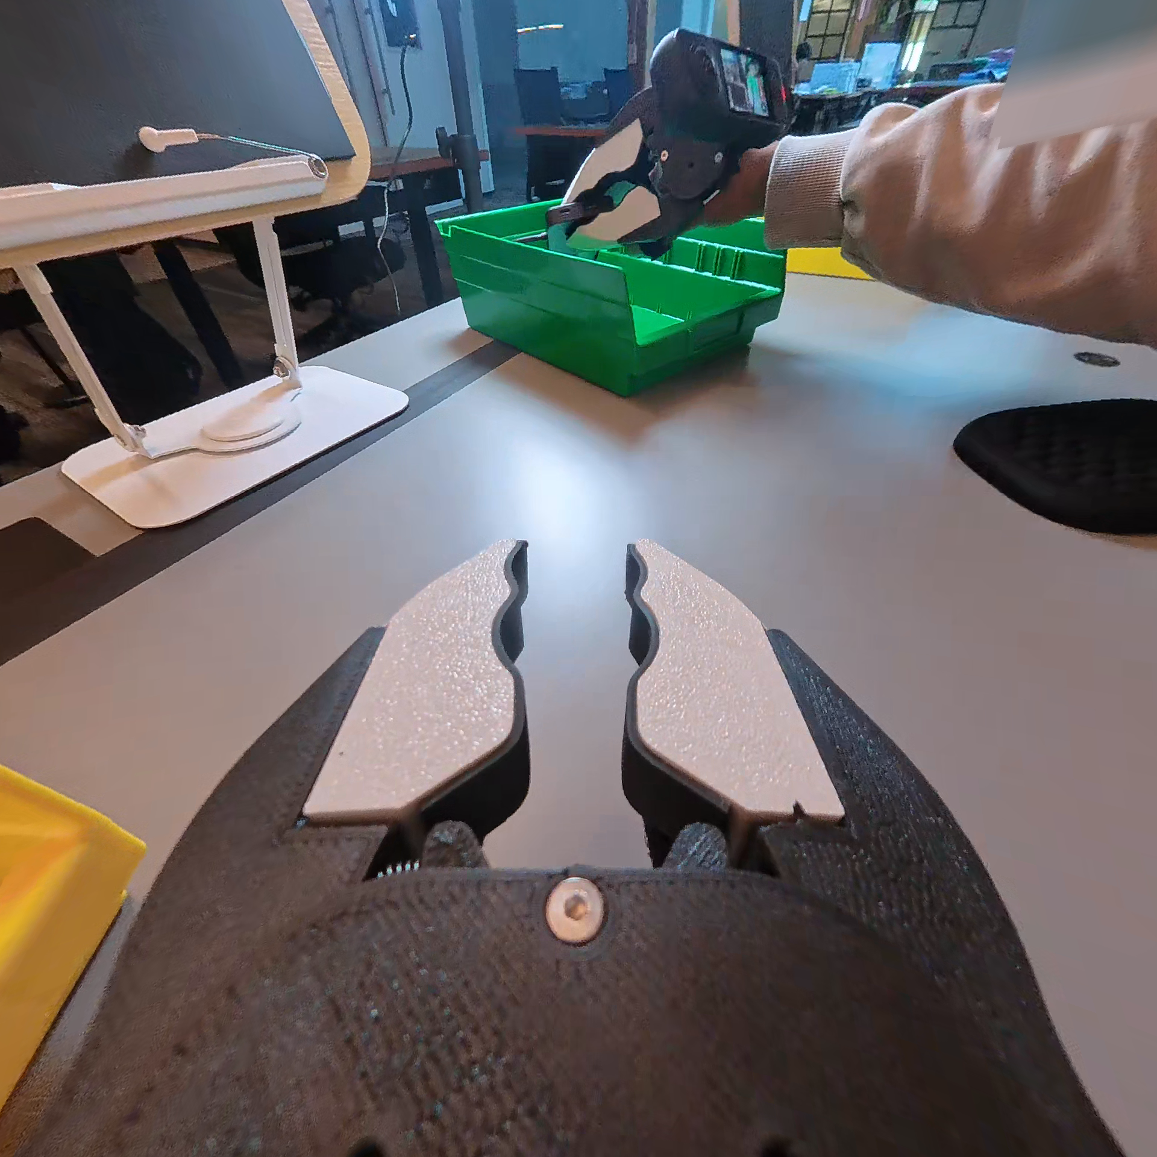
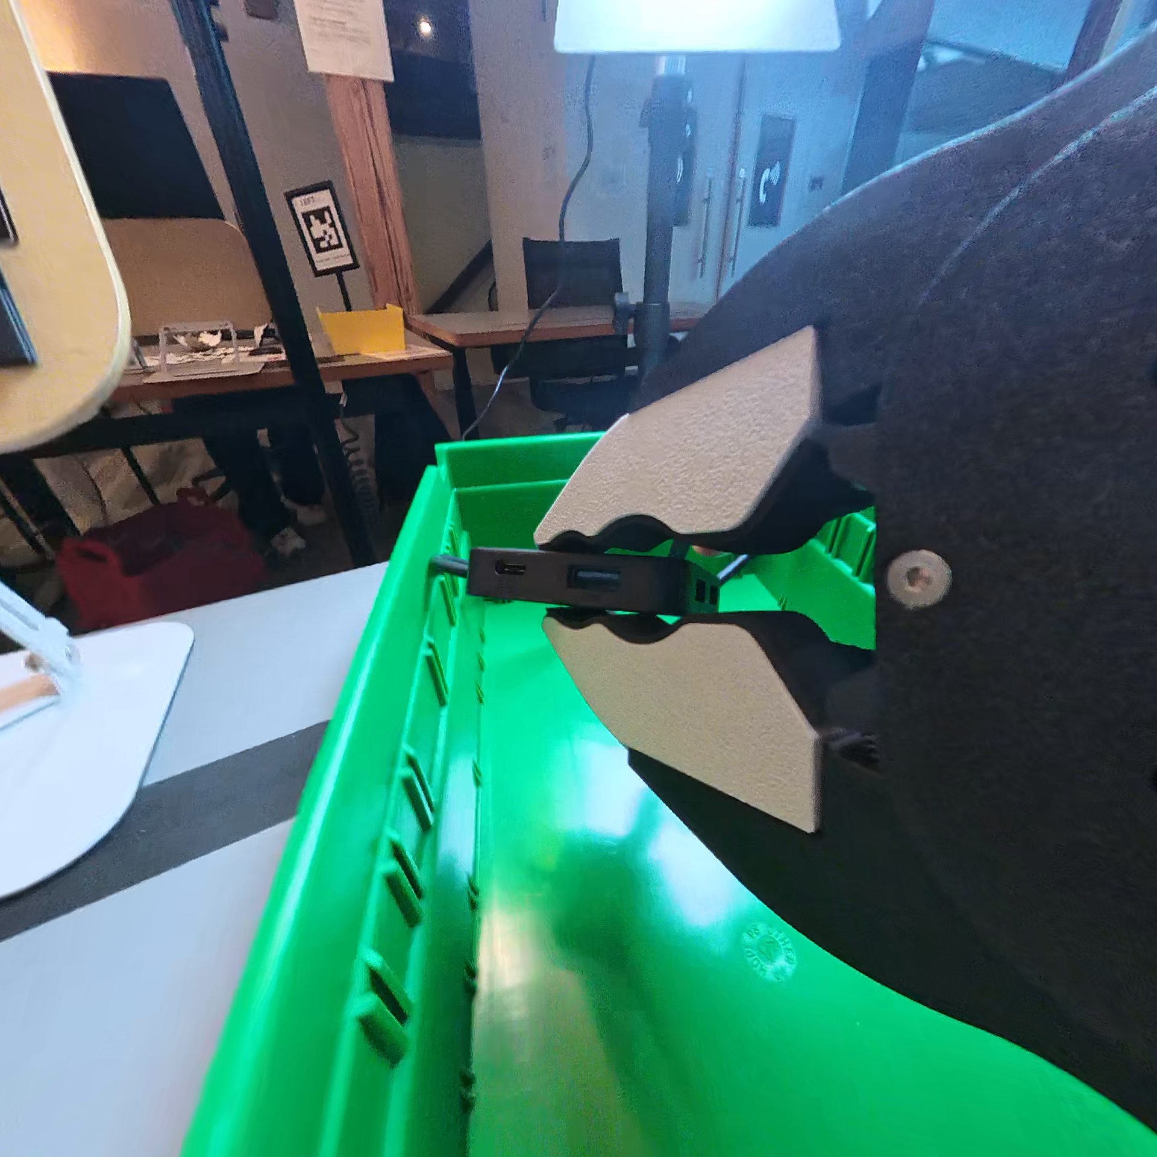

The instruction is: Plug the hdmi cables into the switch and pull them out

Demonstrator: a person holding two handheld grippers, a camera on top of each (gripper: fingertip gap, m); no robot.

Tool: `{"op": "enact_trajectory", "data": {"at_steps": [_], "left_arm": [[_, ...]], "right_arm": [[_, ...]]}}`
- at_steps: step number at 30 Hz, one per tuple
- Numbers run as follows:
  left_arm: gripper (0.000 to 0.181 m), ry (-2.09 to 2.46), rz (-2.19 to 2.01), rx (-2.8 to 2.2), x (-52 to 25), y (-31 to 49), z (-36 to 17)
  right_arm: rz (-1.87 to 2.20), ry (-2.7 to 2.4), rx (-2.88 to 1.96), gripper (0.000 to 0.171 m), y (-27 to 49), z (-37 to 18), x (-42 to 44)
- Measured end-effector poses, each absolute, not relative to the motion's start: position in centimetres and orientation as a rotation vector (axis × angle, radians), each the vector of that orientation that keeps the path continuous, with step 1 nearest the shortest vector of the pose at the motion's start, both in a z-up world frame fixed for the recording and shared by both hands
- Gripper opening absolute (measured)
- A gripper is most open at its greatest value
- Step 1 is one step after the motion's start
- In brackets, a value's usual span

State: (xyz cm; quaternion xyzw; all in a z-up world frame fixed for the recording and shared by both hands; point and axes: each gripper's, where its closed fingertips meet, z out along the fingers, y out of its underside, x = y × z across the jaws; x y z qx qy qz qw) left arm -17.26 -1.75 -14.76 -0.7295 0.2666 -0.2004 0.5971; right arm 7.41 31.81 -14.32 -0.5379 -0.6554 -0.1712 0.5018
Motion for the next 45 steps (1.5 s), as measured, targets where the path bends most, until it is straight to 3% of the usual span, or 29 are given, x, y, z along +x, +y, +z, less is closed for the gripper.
{"op": "enact_trajectory", "data": {"at_steps": [8, 20, 26, 33, 36, 41, 45], "left_arm": [[0.031, 0.649, -0.474, -1.699, -16.6, -2.0, -15.4], [0.029, 0.627, -0.476, -1.733, -16.2, -1.9, -15.9], [0.030, 0.588, -0.409, -1.729, -17.5, -1.6, -15.2], [0.039, 0.537, -0.424, -1.749, -19.0, -1.0, -14.8], [0.037, 0.462, -0.301, -1.681, -22.4, -0.6, -11.5], [0.027, 0.195, 0.015, -1.644, -34.5, -0.4, -4.8], [0.028, 0.085, 0.061, -1.748, -41.7, 1.3, -2.1]], "right_arm": [[-0.316, -1.644, -1.528, 0.045, 29.4, -16.8, 9.1], [0.089, -1.338, -1.623, 0.039, 24.0, -11.5, 9.7], [0.700, -0.801, -1.403, 0.038, 17.6, -4.7, 8.2], [0.971, -0.886, -1.467, 0.042, 8.6, -10.0, 4.3], [0.900, -0.930, -1.442, 0.029, 8.4, -11.5, 4.2], [0.903, -0.950, -1.397, 0.007, 8.5, -10.7, 5.0], [0.924, -0.973, -1.402, 0.003, 8.3, -11.1, 5.3]]}}
